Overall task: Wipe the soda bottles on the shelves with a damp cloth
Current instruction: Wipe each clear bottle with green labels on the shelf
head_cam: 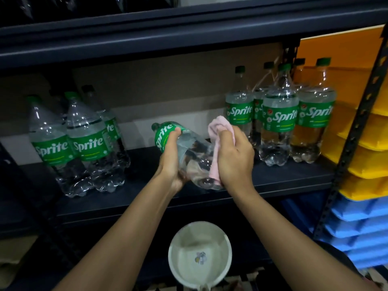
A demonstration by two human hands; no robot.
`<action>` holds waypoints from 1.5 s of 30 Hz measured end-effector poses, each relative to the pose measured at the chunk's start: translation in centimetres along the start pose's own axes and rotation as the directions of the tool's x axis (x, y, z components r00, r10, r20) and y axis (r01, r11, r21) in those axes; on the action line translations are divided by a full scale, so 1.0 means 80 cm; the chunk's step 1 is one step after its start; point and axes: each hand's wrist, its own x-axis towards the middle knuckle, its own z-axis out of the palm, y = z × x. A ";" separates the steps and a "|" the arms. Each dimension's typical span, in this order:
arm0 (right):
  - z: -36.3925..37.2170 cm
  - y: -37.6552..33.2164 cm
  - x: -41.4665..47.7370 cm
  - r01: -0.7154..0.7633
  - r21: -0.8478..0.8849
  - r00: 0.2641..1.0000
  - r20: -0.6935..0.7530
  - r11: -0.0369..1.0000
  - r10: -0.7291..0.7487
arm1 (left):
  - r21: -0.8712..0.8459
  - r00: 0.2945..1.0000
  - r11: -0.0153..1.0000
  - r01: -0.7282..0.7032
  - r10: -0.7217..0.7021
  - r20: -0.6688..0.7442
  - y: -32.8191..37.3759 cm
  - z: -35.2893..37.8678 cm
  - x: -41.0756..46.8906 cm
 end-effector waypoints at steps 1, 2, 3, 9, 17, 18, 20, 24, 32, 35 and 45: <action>0.001 0.005 -0.003 -0.076 0.084 0.997 -0.020 0.994 0.078 | 0.019 0.999 1.000 -0.021 0.022 -0.035 -0.003 -0.003 0.002; 0.002 0.011 -0.006 -0.165 0.177 0.985 -0.028 0.970 0.173 | 0.035 0.994 0.998 -0.044 0.047 -0.095 -0.004 -0.005 0.004; 0.003 0.018 -0.007 -0.266 0.271 0.960 -0.011 0.925 0.280 | 0.042 0.986 0.997 -0.070 0.076 -0.151 -0.006 -0.009 0.007; 0.006 0.081 -0.005 -0.650 0.648 0.713 0.337 0.398 0.615 | 0.149 0.924 0.973 -0.174 0.214 -0.316 -0.014 -0.026 0.022; -0.044 0.099 0.040 -0.386 0.279 0.912 -0.028 0.879 0.410 | 0.348 0.844 0.910 -0.226 0.362 -0.396 -0.016 -0.043 0.045; -0.051 0.102 0.046 -0.287 0.093 0.954 -0.061 0.953 0.293 | 0.389 0.831 0.894 -0.223 0.383 -0.403 -0.014 -0.046 0.048; -0.064 0.122 0.052 0.050 -0.401 0.999 0.034 0.915 -0.040 | 0.462 0.808 0.858 -0.223 0.428 -0.405 -0.014 -0.049 0.056; -0.058 0.184 0.022 0.485 -0.808 0.855 0.519 0.334 0.013 | 0.608 0.770 0.764 -0.216 0.517 -0.375 -0.018 -0.047 0.057; -0.016 0.179 -0.019 0.336 -0.920 0.868 0.385 0.201 0.312 | 0.718 0.697 0.629 -0.298 0.657 -0.286 -0.029 -0.038 0.057; -0.007 0.181 -0.019 0.332 -0.927 0.850 0.375 0.176 0.370 | 0.754 0.685 0.570 -0.328 0.692 -0.225 -0.032 -0.031 0.058; 0.000 0.158 -0.004 0.317 -0.937 0.810 0.350 0.150 0.471 | 0.758 0.715 0.523 -0.391 0.690 -0.107 -0.044 -0.025 0.062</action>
